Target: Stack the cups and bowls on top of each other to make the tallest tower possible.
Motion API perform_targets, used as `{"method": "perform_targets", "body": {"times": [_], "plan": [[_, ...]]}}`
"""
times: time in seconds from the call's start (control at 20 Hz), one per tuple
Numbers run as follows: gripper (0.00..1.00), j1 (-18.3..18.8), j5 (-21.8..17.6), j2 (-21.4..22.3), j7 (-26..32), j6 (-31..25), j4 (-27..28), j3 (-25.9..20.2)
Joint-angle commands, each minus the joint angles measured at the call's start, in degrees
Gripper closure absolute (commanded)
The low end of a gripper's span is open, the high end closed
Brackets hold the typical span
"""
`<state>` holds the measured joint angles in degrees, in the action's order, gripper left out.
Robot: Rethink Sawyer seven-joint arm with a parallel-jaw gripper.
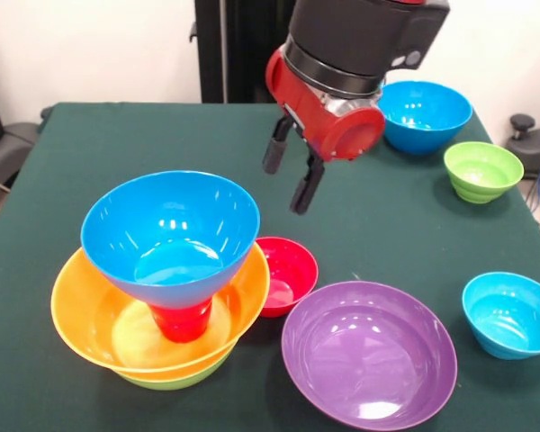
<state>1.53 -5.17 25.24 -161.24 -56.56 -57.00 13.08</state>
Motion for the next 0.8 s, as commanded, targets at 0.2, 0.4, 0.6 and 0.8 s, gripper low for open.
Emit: {"method": "perform_targets", "body": {"times": [0.2,0.4,0.6,0.8], "plan": [[0.00,-3.29,5.85,-2.44,-15.12,-4.93,3.36,0.27],[0.00,-3.92,7.87,-2.55,-15.26,-4.39,2.80,1.15],[0.00,-4.80,9.28,-3.40,-15.67,-3.87,3.08,2.56],[0.00,-5.46,10.10,-4.33,-15.34,-2.22,2.61,4.21]]}}
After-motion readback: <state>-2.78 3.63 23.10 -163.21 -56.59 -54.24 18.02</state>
